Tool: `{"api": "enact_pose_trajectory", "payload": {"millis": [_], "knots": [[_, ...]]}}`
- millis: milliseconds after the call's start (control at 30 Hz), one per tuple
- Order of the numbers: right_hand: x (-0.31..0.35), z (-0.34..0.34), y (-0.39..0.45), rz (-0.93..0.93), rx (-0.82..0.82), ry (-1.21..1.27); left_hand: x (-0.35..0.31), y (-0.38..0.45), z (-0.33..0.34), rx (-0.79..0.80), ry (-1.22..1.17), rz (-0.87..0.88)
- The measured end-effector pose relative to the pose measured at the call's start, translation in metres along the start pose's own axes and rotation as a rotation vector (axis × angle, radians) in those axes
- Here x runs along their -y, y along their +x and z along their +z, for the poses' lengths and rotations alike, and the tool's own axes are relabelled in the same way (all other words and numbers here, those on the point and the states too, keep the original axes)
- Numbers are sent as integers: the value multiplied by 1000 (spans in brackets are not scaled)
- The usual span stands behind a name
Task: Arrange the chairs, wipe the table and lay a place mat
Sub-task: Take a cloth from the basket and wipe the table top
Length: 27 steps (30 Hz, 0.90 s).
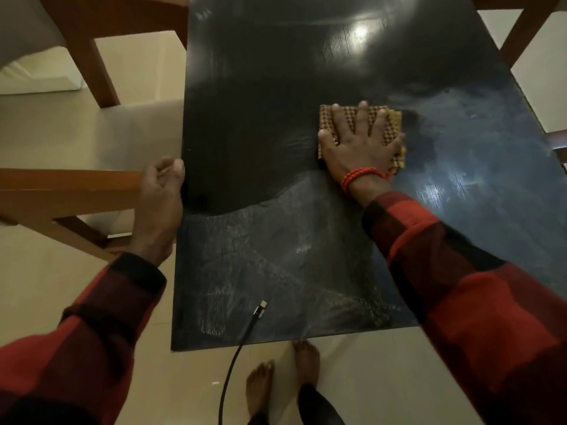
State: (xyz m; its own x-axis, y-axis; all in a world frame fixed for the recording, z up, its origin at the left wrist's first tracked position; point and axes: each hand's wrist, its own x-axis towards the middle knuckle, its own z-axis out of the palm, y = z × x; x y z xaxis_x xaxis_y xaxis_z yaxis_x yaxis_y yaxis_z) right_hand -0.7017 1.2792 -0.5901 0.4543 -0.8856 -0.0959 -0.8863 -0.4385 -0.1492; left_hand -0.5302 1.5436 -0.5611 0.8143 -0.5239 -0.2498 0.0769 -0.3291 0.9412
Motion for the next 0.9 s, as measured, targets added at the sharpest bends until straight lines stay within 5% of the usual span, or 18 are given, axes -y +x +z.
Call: {"api": "enact_pose_trajectory", "payload": {"millis": [200, 333, 667, 900], "knots": [[102, 21, -87, -335, 32, 16, 22, -18, -16, -8, 55, 64], [102, 19, -100, -457, 76, 24, 10, -19, -16, 67, 134, 57], [-27, -7, -29, 7, 41, 17, 14, -36, -22, 52, 44, 27], [11, 4, -60, 15, 12, 33, 15, -47, -26, 22, -201, -100]]}}
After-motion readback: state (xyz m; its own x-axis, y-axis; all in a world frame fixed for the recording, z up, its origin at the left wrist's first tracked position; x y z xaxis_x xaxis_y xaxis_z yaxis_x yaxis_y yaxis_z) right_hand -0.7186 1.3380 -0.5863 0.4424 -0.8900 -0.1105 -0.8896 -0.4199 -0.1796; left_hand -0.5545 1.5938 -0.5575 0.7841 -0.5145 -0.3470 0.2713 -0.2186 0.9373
